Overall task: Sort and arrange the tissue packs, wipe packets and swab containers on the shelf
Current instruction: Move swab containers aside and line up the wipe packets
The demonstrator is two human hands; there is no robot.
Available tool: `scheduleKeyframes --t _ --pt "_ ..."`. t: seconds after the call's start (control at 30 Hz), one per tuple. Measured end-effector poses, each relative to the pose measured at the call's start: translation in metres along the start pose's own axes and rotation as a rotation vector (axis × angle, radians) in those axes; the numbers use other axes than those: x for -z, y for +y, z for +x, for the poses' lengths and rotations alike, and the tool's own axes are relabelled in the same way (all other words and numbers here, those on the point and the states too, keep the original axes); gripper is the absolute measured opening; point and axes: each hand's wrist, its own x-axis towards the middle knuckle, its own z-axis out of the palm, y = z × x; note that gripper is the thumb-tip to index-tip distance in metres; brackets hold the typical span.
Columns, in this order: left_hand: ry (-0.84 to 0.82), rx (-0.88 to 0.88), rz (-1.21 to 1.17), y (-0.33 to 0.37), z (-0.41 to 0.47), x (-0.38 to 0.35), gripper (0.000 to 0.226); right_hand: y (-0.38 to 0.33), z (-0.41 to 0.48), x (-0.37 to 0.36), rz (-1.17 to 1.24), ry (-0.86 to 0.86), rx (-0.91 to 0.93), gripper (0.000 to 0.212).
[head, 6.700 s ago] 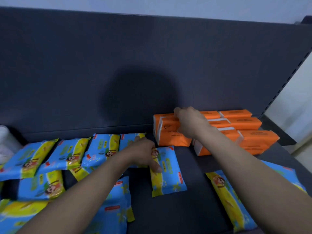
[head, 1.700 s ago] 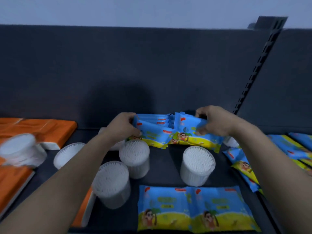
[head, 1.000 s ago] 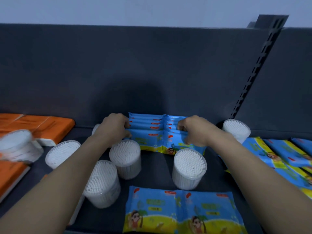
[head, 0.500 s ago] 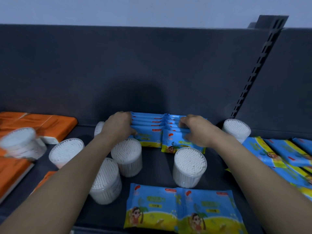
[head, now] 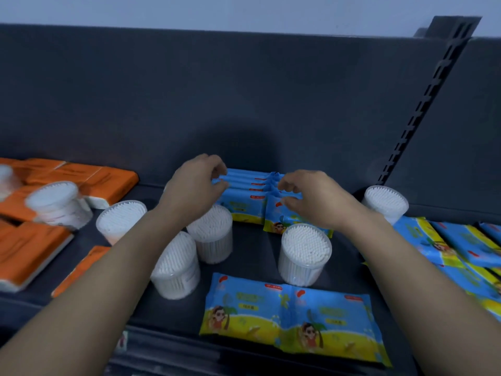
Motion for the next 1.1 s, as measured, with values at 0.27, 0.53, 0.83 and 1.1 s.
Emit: scheduleKeyframes --t 0.27,0.53,0.83,1.1 --pt "-0.358 -0.064 -0.142 0.042 -0.047 0.003 0.019 -0.004 -0.024 -0.002 0.067 0.040 0.026 0.031" --pt "-0.921 -0.142 0.121 0.038 -0.076 -0.035 0.048 -0.003 -0.094 0.005 0.091 0.086 -0.203 0.043" --pt "-0.516 -0.199 -0.058 0.013 -0.111 -0.008 0.036 -0.052 -0.126 -0.021 0.036 0.097 -0.256 0.047" --pt "-0.220 0.014 0.179 -0.041 -0.109 0.043 0.058 -0.101 -0.073 -0.038 -0.022 -0.012 -0.125 0.058"
